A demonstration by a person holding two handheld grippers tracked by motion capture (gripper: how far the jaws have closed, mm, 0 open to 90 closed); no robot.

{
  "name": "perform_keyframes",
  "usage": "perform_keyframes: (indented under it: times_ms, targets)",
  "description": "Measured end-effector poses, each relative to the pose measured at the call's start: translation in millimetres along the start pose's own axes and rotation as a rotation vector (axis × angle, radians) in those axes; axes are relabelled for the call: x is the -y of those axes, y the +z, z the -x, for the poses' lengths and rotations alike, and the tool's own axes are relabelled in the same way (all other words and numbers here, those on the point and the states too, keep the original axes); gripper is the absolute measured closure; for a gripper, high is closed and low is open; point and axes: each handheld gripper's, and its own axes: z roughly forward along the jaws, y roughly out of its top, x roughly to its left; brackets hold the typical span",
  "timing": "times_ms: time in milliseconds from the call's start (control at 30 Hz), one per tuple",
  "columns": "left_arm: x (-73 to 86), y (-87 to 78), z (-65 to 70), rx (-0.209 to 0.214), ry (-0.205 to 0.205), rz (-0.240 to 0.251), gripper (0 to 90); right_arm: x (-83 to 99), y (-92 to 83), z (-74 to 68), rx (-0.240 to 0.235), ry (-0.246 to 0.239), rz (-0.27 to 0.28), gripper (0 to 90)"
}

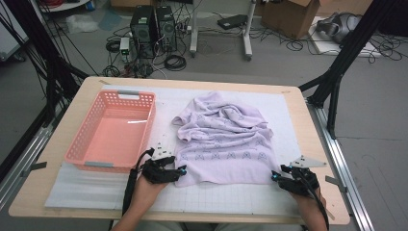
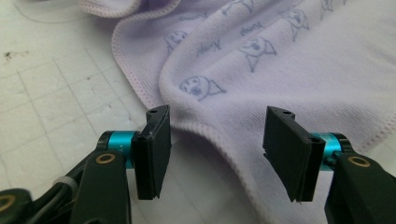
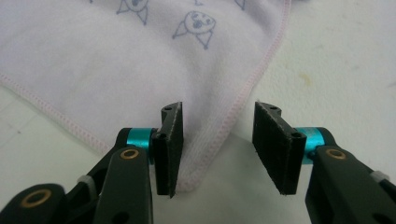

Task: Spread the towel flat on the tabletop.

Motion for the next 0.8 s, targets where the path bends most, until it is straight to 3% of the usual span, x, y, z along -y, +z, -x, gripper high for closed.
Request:
perform_keyframes:
  times_ms: [133, 233, 267, 300, 400, 500, 800]
  targets:
    - [7.3, -7.6, 7.1, -0.006, 0.009, 0.003, 47.4, 9.8, -6.3, -2.6, 0.005, 0.032, 0.024, 57.5]
    - [13.8, -14.7, 18.4, -0.043, 0.084, -0.012, 66.8, 15.7, -10.6, -5.3, -0.003, 0.050, 0.039, 74.7]
    - [15.6, -16.4, 20.2, -0.028, 0.073, -0.012, 77.8, 16.4, -11.7, -5.9, -0.019, 0.058, 0.038, 82.9]
    - [17.2, -17.6, 21.8, -0.027, 0.072, -0.009, 86.4, 17.1, -12.3, -7.1, -0.031, 0.071, 0.038, 85.2]
    - [20.3, -21.6, 23.0, -0.031, 0.050, -0.006, 87.3, 19.2, -15.9, -13.4, -0.005, 0.060, 0.031, 86.0]
    - [24.0, -28.2, 19.3, 0.001, -0.009, -0.010, 87.6, 26.2, -24.3, -16.0, -0.022, 0.075, 0.027, 86.1]
    - [35.1, -44.2, 32.1, 0.041, -0.008, -0.035, 87.6, 46.5, -48.6, -26.0, -0.045, 0.043, 0.011, 86.1]
